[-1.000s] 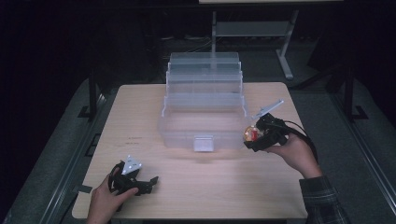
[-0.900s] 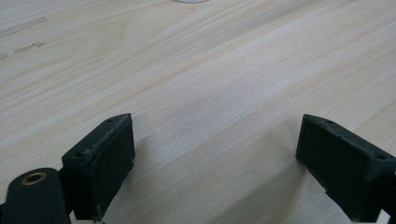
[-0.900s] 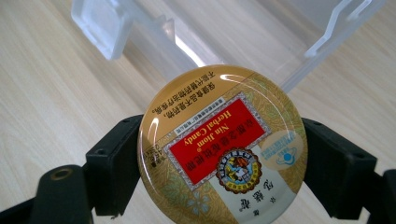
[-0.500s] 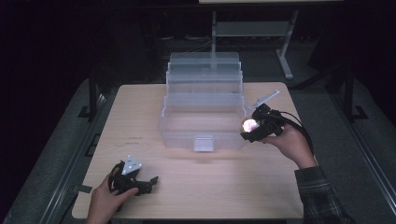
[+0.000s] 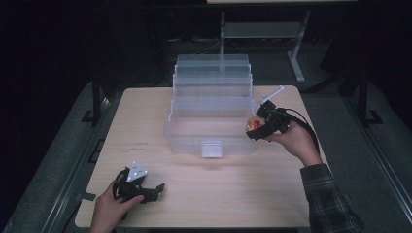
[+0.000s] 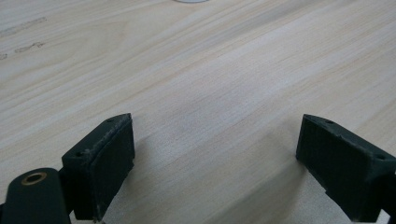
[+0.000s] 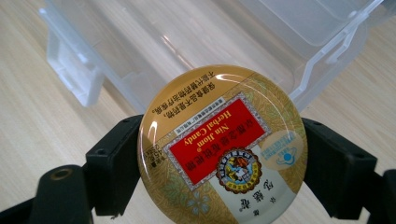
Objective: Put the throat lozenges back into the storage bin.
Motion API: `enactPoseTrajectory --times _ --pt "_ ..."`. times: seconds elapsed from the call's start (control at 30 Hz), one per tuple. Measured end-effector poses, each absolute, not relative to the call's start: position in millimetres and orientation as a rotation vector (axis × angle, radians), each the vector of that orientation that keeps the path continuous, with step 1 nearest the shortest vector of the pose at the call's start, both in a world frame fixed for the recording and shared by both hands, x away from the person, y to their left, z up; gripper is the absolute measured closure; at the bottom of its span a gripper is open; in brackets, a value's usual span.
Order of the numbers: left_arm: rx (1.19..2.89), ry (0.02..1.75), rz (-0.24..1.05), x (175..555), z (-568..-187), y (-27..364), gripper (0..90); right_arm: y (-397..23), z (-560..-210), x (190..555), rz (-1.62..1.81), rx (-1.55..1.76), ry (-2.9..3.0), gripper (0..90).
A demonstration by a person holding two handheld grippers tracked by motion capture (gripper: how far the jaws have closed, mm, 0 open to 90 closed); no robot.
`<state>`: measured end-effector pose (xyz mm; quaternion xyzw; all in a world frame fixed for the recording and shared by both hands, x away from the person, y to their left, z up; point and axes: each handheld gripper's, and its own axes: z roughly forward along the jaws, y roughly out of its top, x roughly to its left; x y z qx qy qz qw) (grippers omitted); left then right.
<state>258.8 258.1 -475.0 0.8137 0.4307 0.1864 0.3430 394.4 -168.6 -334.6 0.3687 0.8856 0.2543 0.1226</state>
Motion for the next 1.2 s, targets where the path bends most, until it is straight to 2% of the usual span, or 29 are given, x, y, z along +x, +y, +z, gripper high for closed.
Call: enactPoseTrajectory --times 1.0,1.2 --pt "2.115 1.119 0.484 258.8 -475.0 258.1 10.6 -148.9 -345.0 421.9 0.708 1.094 2.618 19.2" --pt "2.114 1.120 0.483 258.8 -475.0 258.0 10.6 -149.9 -344.1 423.6 0.723 1.104 2.606 16.9"
